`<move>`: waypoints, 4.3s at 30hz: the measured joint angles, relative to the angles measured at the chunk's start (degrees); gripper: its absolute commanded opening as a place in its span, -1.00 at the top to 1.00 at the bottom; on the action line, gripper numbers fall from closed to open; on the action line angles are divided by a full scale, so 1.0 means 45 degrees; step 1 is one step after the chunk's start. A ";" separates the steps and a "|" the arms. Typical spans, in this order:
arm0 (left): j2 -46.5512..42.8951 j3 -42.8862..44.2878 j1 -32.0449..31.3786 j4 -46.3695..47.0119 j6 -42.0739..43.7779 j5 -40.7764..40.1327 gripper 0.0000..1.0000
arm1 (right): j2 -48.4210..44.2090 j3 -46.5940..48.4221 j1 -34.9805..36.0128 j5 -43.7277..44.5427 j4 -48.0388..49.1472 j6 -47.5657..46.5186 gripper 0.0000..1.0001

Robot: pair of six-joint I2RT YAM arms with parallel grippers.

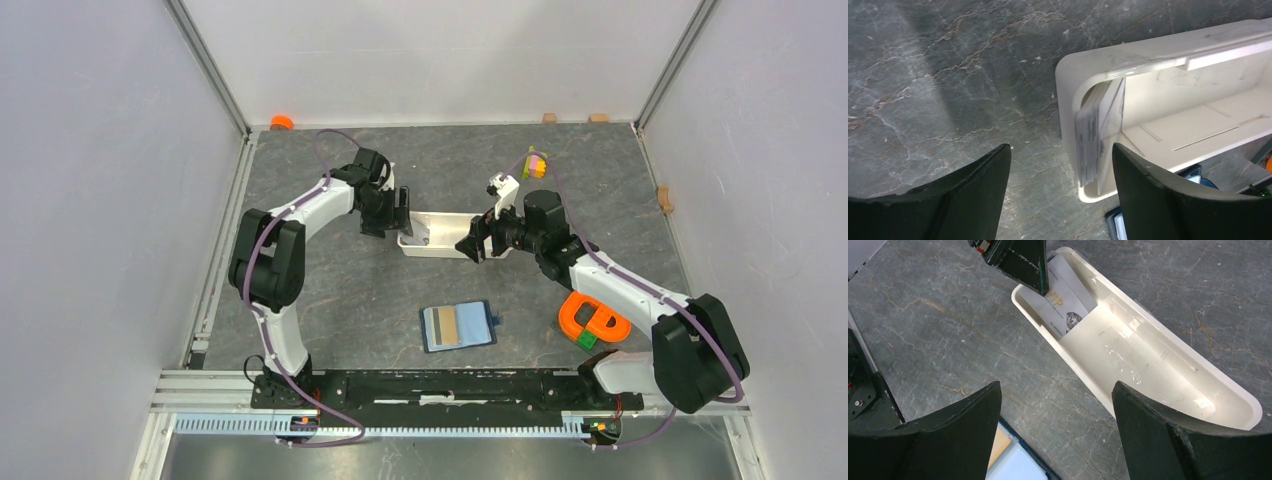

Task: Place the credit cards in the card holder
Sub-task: Pick up the credit card from the storage box, then insert the credit card into the card holder.

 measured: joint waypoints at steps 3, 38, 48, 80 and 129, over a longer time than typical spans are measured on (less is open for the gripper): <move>0.0015 0.0010 0.0005 -0.0151 0.0058 -0.0316 -0.50 | -0.0044 -0.0121 0.0000 0.0024 -0.0005 -0.0005 -0.71; -0.1132 -0.0233 0.0267 -0.0729 0.0267 -0.0704 0.19 | -0.0505 -0.0146 0.0000 0.0389 -0.0617 -0.0194 -0.70; -0.1132 -0.0617 0.0291 -0.0549 0.0262 -0.0204 -0.32 | -0.0505 -0.0146 0.0000 0.0389 -0.0612 -0.0223 -0.70; -0.1559 -0.0923 0.0087 -0.0661 0.0257 -0.1321 0.41 | -0.0529 -0.0311 0.0000 0.0389 -0.0588 -0.0223 -0.69; -0.6567 -0.2759 -0.2705 -0.0243 0.3065 0.7582 0.21 | -0.0374 0.1564 0.1127 -0.5697 -0.3249 -0.0981 1.00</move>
